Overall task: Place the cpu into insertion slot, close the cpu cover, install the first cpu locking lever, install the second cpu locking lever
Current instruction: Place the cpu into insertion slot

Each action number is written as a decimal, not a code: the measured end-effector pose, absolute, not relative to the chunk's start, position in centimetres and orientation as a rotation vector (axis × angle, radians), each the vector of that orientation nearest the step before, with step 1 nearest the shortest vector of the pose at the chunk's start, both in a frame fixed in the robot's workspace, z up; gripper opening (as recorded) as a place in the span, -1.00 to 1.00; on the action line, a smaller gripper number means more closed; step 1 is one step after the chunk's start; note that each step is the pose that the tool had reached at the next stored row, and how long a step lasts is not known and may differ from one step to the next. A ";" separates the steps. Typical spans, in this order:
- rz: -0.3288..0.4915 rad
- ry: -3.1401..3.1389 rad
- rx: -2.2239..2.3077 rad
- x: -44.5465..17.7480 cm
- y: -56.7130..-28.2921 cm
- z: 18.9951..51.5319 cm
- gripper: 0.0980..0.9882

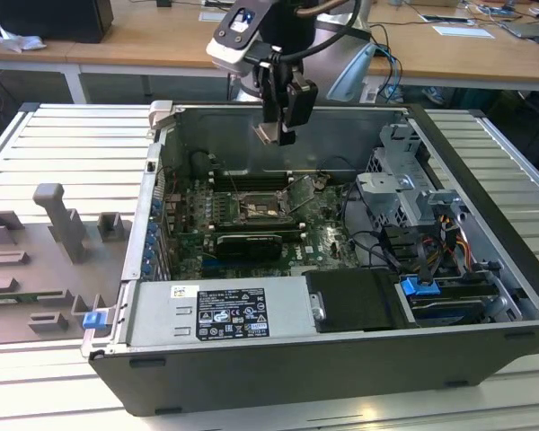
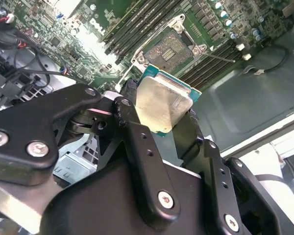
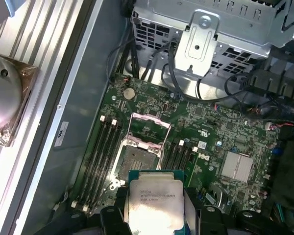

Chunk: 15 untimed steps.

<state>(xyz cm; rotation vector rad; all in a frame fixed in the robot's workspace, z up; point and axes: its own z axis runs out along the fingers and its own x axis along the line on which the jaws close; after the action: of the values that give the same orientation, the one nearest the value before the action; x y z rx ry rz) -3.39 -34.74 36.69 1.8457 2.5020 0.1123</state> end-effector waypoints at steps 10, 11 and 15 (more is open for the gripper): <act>0.102 2.442 1.914 -3.4 -34.7 35.8 -0.01; 0.101 2.428 1.932 -3.4 -34.7 35.8 -0.01; 0.099 2.359 2.013 -3.4 -34.7 35.5 -0.01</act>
<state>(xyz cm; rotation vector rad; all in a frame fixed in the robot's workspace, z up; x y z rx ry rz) -3.36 -34.75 35.46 2.0125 2.3590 0.0991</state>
